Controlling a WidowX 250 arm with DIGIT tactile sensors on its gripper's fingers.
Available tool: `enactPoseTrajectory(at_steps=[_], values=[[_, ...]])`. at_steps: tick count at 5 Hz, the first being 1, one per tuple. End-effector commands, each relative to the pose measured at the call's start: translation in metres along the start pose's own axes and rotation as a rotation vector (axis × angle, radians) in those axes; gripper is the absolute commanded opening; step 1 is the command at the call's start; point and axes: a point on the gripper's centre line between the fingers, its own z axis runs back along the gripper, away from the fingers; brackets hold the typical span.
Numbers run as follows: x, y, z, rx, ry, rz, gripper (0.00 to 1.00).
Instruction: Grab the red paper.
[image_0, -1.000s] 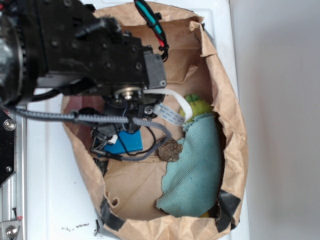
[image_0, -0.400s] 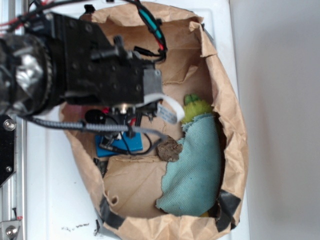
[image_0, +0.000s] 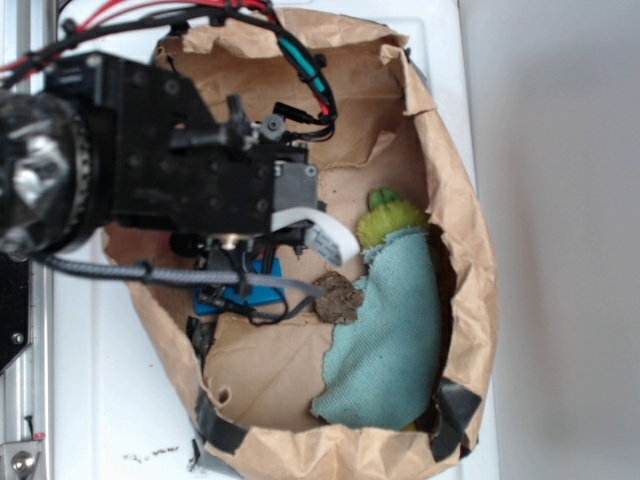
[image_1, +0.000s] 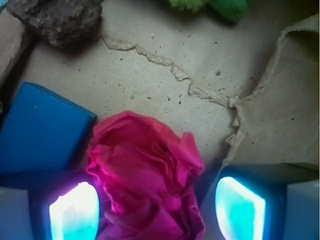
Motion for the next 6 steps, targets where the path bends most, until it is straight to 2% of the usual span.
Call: enactPoseTrajectory(at_steps=[1, 3, 4, 5, 6], values=[[0.003, -0.004, 0.002, -0.006, 0.005, 0.022, 0.0], [0.008, 0.001, 0.003, -0.015, 0.017, 0.045, 0.0], [0.014, 0.009, 0.011, -0.06, 0.041, 0.075, 0.0], [0.028, 0.028, 0.042, -0.11, 0.021, 0.194, 0.0], [0.04, 0.041, 0.074, -0.135, -0.017, 0.282, 0.0]])
